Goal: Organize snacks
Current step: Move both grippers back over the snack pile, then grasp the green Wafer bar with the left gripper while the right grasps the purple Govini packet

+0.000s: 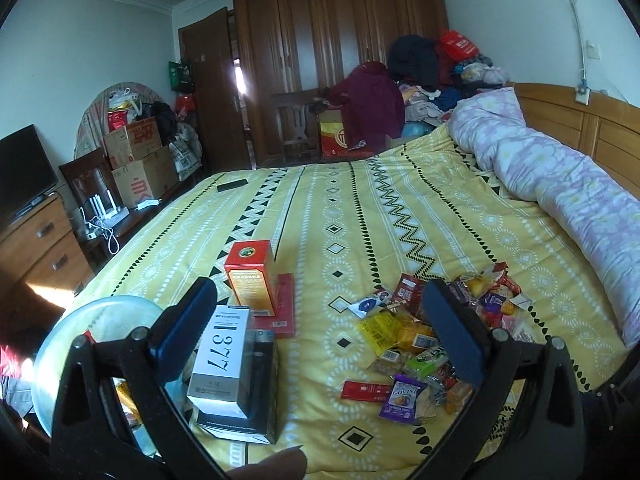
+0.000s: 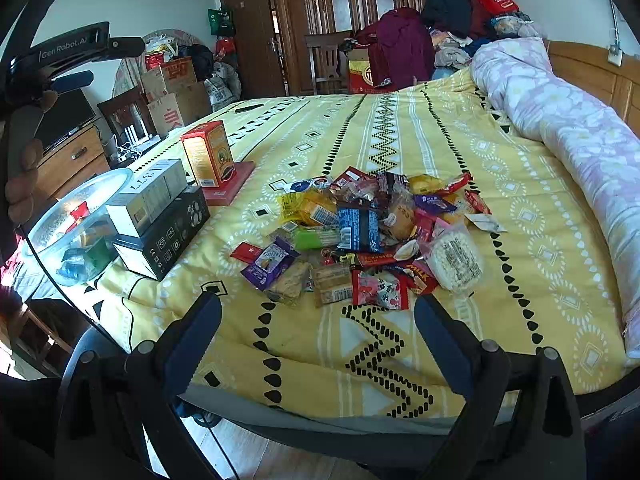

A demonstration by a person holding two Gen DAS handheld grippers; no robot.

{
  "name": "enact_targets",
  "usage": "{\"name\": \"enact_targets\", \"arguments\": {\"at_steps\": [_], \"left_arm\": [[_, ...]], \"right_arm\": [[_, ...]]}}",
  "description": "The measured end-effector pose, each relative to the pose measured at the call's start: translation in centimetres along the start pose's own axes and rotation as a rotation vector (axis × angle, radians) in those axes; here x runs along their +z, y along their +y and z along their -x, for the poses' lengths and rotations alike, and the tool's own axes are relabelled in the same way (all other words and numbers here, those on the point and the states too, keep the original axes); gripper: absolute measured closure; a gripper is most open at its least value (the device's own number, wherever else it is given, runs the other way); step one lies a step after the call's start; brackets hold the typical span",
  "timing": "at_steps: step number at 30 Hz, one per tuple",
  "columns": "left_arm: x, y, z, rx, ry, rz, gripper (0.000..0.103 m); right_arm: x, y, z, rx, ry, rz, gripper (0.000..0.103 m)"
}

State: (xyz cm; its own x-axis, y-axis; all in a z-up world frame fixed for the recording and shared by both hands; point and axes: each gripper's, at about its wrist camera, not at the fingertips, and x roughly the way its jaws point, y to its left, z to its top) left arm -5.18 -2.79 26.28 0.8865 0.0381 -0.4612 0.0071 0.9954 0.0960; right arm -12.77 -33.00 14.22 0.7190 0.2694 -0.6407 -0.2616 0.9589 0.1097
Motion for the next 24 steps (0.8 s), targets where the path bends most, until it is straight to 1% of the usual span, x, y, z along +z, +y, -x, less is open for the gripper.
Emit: {"name": "enact_targets", "arguments": {"at_steps": [1,3,5,6,7,9,11,15,16,17,19,20,21,24], "left_arm": [[-0.1,-0.2,-0.2,-0.012,0.005,-0.001,0.0],[-0.5,-0.7,-0.8,-0.065,0.023,0.009,0.0],[-1.4,-1.1,-2.3,-0.157,0.064,0.026,0.0],[-2.2,-1.5,-3.3,-0.214,0.095,0.035,0.0],[-3.0,-1.9,-4.4,-0.251,0.137,0.042,0.0],[-4.4,-3.1,-6.6,-0.287,0.212,0.027,0.0],[-5.7,-4.6,-8.5,-0.3,0.252,-0.019,0.0],[-9.1,-8.7,-13.1,-0.363,0.387,-0.195,0.001],[-9.7,-9.6,-14.2,-0.382,0.409,-0.23,0.005],[-10.2,-10.2,-15.2,-0.392,0.426,-0.252,0.016],[-11.1,-11.3,-18.1,-0.441,0.489,-0.269,0.029],[-11.6,-11.8,-19.7,-0.476,0.534,-0.271,0.03],[-11.9,-12.2,-20.7,-0.489,0.557,-0.283,0.031],[-12.7,-13.7,-22.7,-0.525,0.585,-0.334,0.031]], "right_arm": [[-0.2,-0.1,-0.1,0.0,0.003,-0.003,0.004],[-0.6,-0.5,-0.6,0.009,0.021,-0.017,0.004],[-1.0,-0.8,-1.4,0.018,0.045,-0.027,0.004],[-1.3,-1.0,-1.8,0.021,0.061,-0.036,0.004],[-1.6,-1.2,-2.0,0.023,0.067,-0.043,0.004],[-2.2,-1.6,-2.4,0.028,0.078,-0.061,0.004],[-2.9,-2.1,-2.9,0.031,0.092,-0.081,0.004],[-4.1,-3.5,-4.0,0.03,0.128,-0.121,0.004],[-4.4,-4.0,-4.2,0.026,0.14,-0.135,0.004],[-4.7,-4.5,-4.4,0.022,0.146,-0.148,0.004],[-5.0,-5.6,-4.7,0.009,0.155,-0.168,0.004],[-5.1,-6.1,-4.8,0.002,0.161,-0.18,0.004],[-5.3,-6.8,-4.9,-0.008,0.168,-0.195,0.004],[-5.5,-8.4,-5.0,-0.029,0.175,-0.226,0.004]]}}
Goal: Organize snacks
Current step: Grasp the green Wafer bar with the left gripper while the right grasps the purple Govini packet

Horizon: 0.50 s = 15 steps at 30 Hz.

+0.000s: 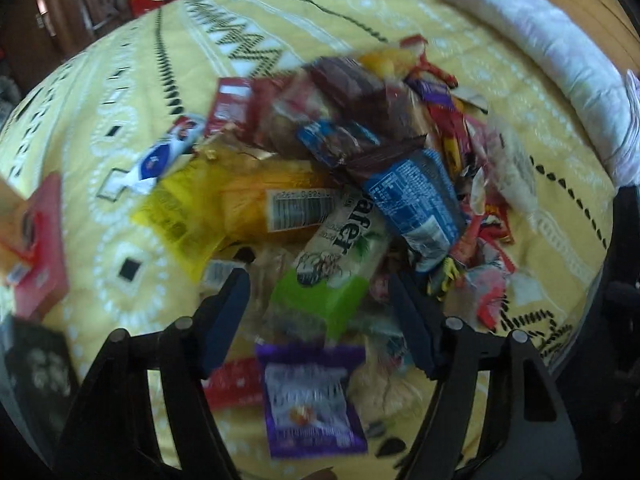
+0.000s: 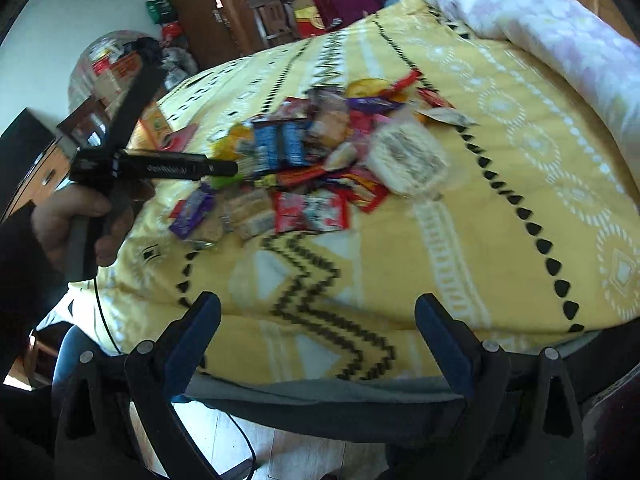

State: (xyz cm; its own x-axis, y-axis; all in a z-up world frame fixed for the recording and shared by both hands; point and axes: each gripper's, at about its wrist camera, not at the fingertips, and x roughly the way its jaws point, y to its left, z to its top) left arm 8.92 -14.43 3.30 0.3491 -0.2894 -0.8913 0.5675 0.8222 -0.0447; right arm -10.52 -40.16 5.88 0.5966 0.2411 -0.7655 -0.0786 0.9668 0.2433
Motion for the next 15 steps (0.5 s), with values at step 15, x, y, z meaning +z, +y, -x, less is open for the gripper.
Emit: {"name": "enact_targets", "arguments": {"at_steps": [15], "left_arm": [[-5.5,-0.7,6.4,0.05,-0.167,0.053,0.055]], "right_arm": [[0.8,-0.8,-1.6,0.038,0.019,-0.03,0.013]]}}
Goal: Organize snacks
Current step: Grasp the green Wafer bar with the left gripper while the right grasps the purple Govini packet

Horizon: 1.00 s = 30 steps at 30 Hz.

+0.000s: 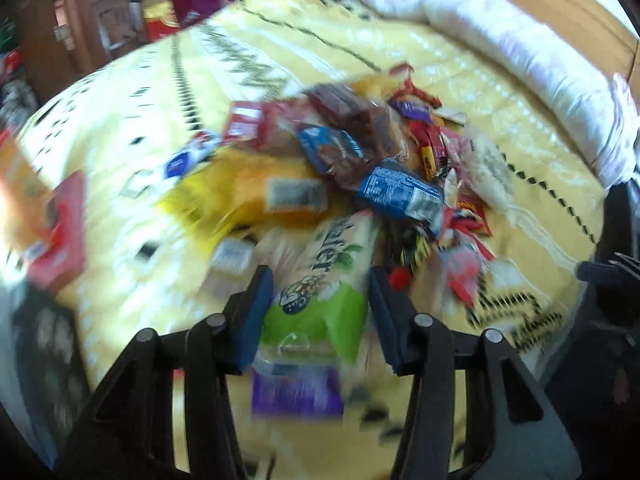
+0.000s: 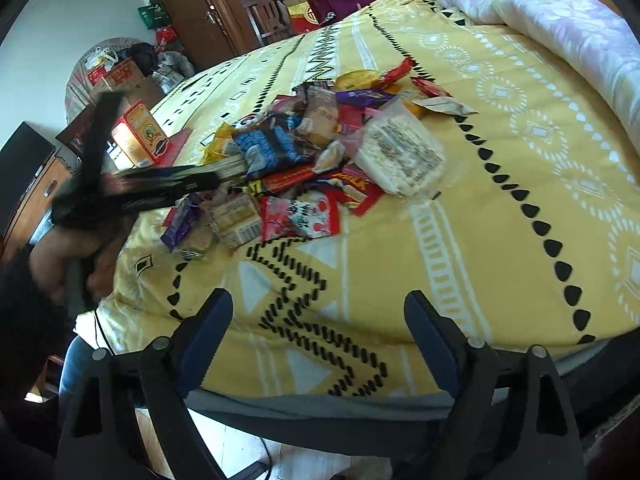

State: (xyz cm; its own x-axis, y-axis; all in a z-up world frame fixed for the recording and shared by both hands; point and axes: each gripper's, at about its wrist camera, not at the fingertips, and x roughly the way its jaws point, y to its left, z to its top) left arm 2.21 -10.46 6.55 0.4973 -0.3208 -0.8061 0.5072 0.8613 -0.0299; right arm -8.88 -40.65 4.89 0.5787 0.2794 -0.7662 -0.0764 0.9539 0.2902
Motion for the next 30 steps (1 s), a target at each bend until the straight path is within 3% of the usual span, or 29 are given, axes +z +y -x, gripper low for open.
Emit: {"name": "enact_targets", "arguments": {"at_steps": [4,7,10,14,15,17,19,21,22,23,24,27,30], "left_arm": [[-4.6,1.9,4.4,0.077,-0.066,0.086,0.056],[-8.0,3.4,5.0,0.14,-0.06,0.134,0.056],[-10.5,4.8,3.6,0.129,0.014,0.18,0.056],[-11.0,4.3,3.3,0.132,-0.001,0.167,0.053],[-10.9,4.1,3.6,0.128,-0.022,0.16,0.049],[-10.5,3.9,3.8,0.147,-0.064,0.136,0.013],[-10.3,3.9,3.7,0.174,-0.093,0.114,0.006],[-9.9,4.2,2.7,0.159,-0.061,0.118,0.012],[-9.8,4.3,2.3,0.143,-0.036,0.129,0.033],[-9.9,4.6,2.0,0.132,-0.004,0.148,0.064],[-10.0,5.0,1.7,0.119,0.023,0.172,0.063],[-10.4,5.1,2.4,0.119,0.004,0.195,0.064],[-10.8,5.5,2.9,0.12,-0.004,0.218,0.064]], "right_arm": [[-0.2,1.2,-1.0,0.015,0.028,0.025,0.013],[-0.2,2.4,-1.5,0.034,0.034,0.05,0.013],[-0.1,3.9,-2.0,0.049,0.041,0.079,0.013],[0.0,5.3,-2.3,0.06,0.048,0.105,0.013],[0.0,5.6,-2.3,0.062,0.05,0.11,0.013],[-0.1,6.0,-2.3,0.067,0.055,0.119,0.013],[-0.3,6.3,-2.4,0.074,0.066,0.128,0.013],[-0.4,6.7,-2.6,0.084,0.082,0.141,0.013],[-0.5,7.0,-2.9,0.091,0.091,0.155,0.013],[-0.5,7.3,-3.1,0.096,0.098,0.178,0.013],[-0.4,7.7,-3.2,0.098,0.102,0.205,0.013],[0.2,9.6,-4.1,0.118,0.113,0.331,0.013],[1.2,12.2,-5.9,0.117,0.123,0.531,0.013]]}}
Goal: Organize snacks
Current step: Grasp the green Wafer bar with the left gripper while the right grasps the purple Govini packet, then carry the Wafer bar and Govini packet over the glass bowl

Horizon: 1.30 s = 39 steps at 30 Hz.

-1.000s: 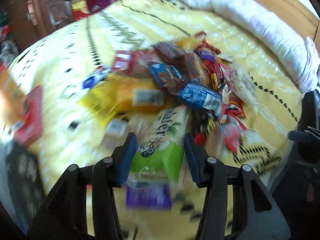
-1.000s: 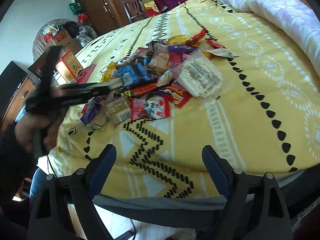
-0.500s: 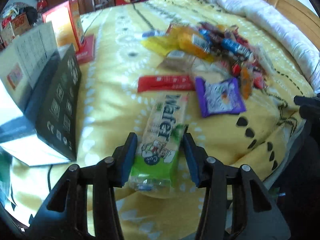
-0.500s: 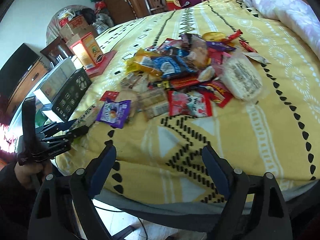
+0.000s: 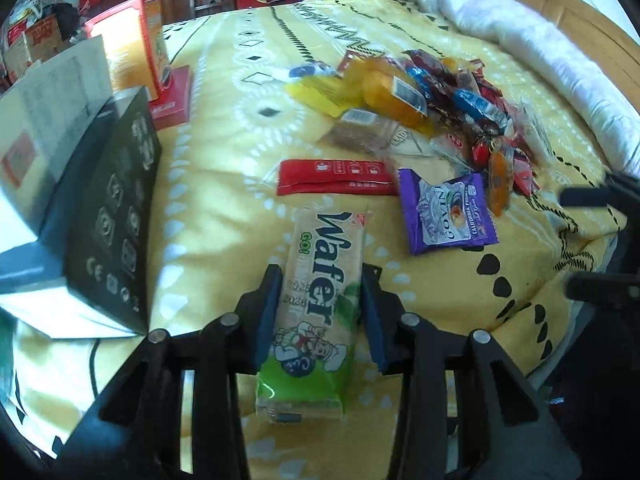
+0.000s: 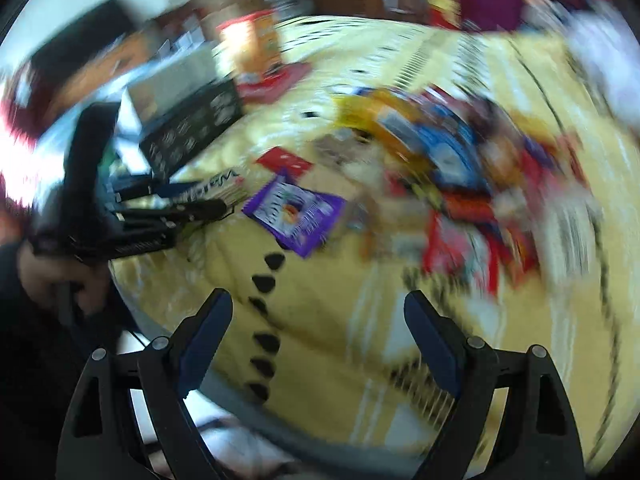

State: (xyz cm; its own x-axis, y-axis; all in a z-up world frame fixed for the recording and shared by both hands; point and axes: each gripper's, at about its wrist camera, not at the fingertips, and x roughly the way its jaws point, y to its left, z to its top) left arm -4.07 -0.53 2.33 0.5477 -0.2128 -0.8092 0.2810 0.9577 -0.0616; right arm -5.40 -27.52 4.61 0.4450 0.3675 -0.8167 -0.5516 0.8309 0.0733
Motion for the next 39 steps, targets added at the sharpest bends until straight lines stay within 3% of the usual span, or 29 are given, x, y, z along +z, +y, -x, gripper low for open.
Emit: {"name": "enact_targets", "arguments": {"at_steps": [6,13,15,17,18,26,33,39], "left_arm": [[-0.3,1.1,0.0,-0.006,0.003,0.042,0.064],[-0.5,1.2,-0.4,-0.017,0.007,0.058,0.063],[-0.6,1.2,-0.5,-0.02,0.005,0.062,0.063],[-0.7,1.3,-0.6,-0.022,0.001,0.069,0.063],[-0.7,1.3,-0.7,-0.024,0.0,0.074,0.062],[-0.8,0.9,-1.0,-0.006,-0.002,0.061,0.062],[-0.6,0.2,-0.7,0.007,-0.002,0.04,0.067],[-0.9,0.6,-1.0,-0.015,-0.012,0.074,0.067]], "right_arm": [[4.5,1.8,-4.6,-0.001,0.037,0.252,0.012],[5.9,2.2,-8.9,0.03,0.118,0.307,0.013],[5.5,2.3,-9.1,0.002,0.111,0.305,0.022],[5.3,1.8,-8.4,-0.015,0.088,0.259,0.039],[5.3,1.3,-7.9,0.017,0.074,0.211,0.048],[3.3,0.5,-3.1,0.034,-0.028,-0.035,0.049],[-0.5,1.3,-4.4,0.033,0.088,-0.141,0.049],[-0.3,1.2,-5.5,0.023,0.095,-0.139,0.047]]}}
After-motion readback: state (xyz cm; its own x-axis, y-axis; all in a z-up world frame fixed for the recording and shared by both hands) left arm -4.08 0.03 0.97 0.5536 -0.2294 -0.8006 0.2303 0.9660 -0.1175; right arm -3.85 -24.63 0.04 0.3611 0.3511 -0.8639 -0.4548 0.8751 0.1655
